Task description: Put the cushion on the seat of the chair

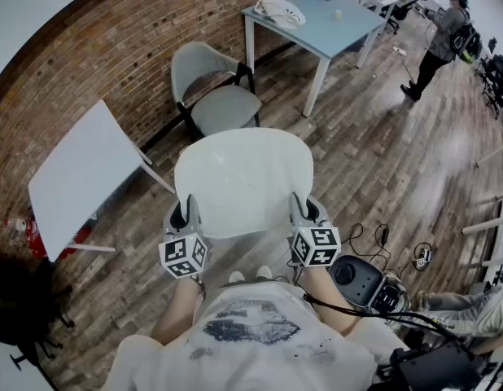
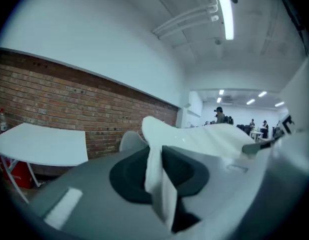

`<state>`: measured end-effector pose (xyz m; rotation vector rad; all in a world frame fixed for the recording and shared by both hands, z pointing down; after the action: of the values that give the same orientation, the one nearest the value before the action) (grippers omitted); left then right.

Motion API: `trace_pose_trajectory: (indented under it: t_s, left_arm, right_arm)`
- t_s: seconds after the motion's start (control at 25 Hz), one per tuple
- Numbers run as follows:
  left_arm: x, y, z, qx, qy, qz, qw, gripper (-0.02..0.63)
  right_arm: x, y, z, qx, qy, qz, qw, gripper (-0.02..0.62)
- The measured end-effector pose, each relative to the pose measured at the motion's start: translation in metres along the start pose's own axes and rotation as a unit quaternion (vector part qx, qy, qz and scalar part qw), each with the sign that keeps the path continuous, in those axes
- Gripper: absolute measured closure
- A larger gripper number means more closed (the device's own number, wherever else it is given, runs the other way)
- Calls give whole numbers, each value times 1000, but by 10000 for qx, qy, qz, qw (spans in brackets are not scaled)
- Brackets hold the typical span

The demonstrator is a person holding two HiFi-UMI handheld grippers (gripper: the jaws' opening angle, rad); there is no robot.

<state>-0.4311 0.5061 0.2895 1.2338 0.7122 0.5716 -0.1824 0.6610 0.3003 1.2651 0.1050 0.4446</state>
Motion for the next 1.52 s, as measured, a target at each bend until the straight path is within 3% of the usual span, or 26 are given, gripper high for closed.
trace_pose_trajectory:
  t_s: [0.56,1.04,1.52]
  left_arm:
    - [-1,8,19,-130,-10,11,9999,554]
    - [24,15,45,-112,6,-12,9999,554]
    - [-16,15,141,-233,39,-98,9997,554]
  right_arm:
    - [12,2,16,-98,31,41,9999,551]
    - [48,-3,24,-62,-22,123,9999,551]
    - [57,-15,124,-239,30,100,9997,551]
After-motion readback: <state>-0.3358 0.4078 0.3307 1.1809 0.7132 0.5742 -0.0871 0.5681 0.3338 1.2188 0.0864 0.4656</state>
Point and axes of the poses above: the fingertips, and each gripper's own axes: z forward along the fingers, x to its right, y out of its underside, the point moved 1 cm from there along -z, backward along the fingers, and after that the axes turned 8 degrees about y, right-handed, at the moved point
